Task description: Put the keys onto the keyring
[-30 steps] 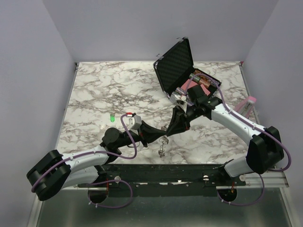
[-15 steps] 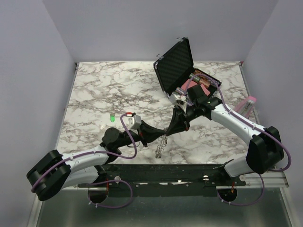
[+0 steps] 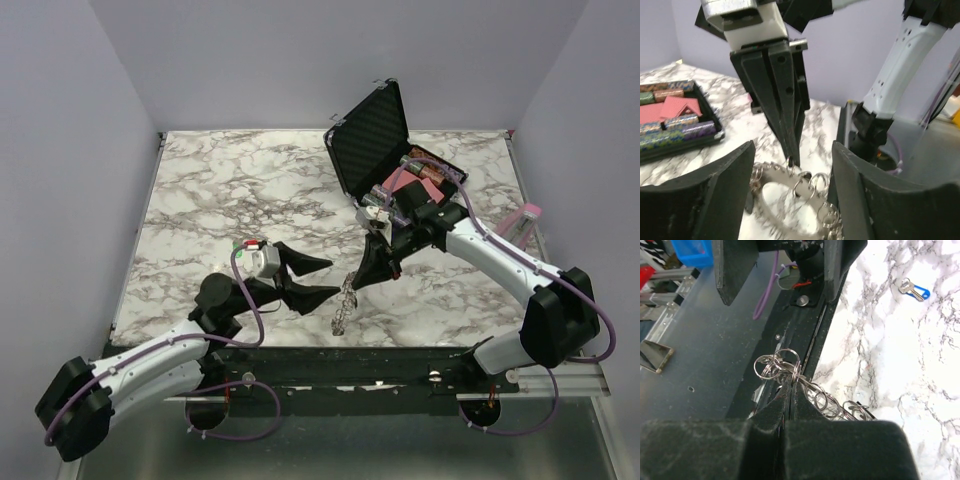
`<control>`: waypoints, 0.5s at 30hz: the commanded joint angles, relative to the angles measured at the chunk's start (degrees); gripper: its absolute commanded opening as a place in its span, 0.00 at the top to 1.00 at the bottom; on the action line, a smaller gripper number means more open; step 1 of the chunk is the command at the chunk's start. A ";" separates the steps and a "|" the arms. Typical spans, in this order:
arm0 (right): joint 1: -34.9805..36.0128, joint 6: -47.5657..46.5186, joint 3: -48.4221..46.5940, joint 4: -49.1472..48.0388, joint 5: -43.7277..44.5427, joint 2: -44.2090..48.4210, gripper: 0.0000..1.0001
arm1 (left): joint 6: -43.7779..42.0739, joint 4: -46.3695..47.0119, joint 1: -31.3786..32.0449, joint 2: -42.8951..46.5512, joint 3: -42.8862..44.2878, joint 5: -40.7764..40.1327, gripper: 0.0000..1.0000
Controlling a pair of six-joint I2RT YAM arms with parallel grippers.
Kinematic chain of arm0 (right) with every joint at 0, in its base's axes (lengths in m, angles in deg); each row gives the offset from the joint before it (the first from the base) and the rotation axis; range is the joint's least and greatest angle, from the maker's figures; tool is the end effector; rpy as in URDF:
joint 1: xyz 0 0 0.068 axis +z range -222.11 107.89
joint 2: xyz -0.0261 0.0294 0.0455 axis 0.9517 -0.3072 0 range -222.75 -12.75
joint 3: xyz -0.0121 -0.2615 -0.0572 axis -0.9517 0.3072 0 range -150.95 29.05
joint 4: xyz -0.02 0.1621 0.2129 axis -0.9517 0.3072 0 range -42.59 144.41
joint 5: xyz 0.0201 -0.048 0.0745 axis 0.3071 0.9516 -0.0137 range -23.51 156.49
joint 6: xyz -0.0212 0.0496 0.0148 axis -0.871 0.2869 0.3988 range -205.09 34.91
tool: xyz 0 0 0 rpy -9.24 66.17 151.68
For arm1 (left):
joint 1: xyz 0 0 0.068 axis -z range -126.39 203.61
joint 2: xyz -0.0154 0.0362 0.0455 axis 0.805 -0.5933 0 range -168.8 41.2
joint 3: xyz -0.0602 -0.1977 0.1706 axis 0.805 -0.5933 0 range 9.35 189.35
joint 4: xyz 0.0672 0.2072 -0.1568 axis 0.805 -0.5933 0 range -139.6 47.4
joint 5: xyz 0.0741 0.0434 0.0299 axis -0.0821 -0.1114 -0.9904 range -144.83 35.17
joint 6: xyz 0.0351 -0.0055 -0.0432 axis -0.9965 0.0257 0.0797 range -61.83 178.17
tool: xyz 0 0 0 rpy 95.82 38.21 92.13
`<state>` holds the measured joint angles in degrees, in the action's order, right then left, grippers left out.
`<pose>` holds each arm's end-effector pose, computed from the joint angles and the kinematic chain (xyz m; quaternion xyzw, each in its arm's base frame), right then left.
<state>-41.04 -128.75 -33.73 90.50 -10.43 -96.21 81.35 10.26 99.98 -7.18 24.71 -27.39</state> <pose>0.2240 0.1789 0.2637 -0.5750 0.5204 0.5826 0.2431 0.1210 -0.1528 0.2566 0.3023 0.5080 -0.5654 0.5752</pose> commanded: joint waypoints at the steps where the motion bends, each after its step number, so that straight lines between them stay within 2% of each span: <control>1: 0.31 -7.31 -3.57 7.35 3.88 0.49 1.00 | -10.68 -26.26 -1.10 7.41 5.19 2.09 0.24; 4: 0.40 -11.26 -5.15 11.30 6.17 -0.21 1.00 | -16.40 -41.48 -1.19 7.95 11.08 2.00 0.20; 7: 0.40 -12.85 -5.86 12.98 7.40 -0.47 1.00 | -19.65 -49.94 -1.19 5.76 15.57 2.52 0.16; 11: 0.48 -12.94 -5.95 13.25 7.67 -0.82 1.00 | -21.51 -51.37 -1.19 1.02 19.35 5.16 0.15; 15: 0.48 -12.94 -5.86 13.42 7.76 -1.09 1.00 | -22.74 -52.77 -1.19 -5.13 24.18 8.67 0.26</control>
<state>-41.04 -140.18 -38.06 101.80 -3.00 -96.76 62.33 -35.71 99.04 -6.87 44.14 -24.20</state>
